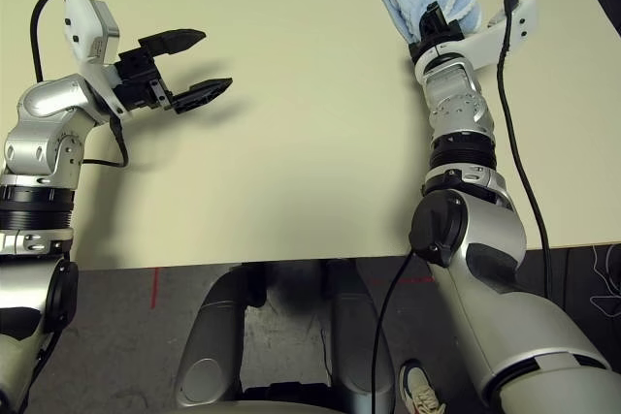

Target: Fold the towel and set it aside.

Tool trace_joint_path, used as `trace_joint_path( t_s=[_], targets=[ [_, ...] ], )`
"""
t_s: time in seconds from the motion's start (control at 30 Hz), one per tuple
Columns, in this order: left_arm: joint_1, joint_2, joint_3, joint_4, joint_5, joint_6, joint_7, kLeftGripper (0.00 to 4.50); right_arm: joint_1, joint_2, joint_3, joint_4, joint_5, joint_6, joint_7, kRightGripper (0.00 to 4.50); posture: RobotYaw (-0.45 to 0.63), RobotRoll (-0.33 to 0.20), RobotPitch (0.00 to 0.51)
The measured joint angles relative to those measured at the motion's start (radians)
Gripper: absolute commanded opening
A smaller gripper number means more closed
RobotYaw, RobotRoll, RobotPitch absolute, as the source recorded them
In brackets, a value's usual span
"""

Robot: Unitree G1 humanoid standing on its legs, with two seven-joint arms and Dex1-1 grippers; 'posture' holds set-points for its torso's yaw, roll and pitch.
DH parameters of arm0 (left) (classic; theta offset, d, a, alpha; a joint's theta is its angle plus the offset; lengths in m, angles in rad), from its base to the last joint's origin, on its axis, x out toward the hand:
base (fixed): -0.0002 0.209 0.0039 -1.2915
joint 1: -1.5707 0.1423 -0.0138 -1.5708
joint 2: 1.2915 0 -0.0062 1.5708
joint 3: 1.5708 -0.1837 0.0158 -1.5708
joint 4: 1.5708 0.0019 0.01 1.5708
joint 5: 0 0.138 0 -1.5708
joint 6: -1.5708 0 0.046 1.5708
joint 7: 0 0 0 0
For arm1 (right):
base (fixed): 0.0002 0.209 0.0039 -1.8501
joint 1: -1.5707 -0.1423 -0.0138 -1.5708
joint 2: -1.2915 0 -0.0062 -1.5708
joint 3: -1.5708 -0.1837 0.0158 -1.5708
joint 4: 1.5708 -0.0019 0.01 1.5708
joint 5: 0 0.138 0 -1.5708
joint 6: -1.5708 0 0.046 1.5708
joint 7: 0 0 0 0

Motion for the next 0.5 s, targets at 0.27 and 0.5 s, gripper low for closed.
trace_joint_path(
  t_s=[0.27,0.5],
  targets=[
    [-0.028,-0.003,-0.005,0.029,0.01,-0.019,-0.011,4.5,0.075,0.022,0.01,-0.12,0.032,0.077,-0.027,2.47,-0.01,0.0,0.316],
    [-0.034,-0.01,-0.01,0.058,0.012,-0.033,-0.019,4.5,0.209,0.057,0.022,-0.398,0.113,0.243,-0.097,4.47,-0.02,0.0,0.305]
  ],
)
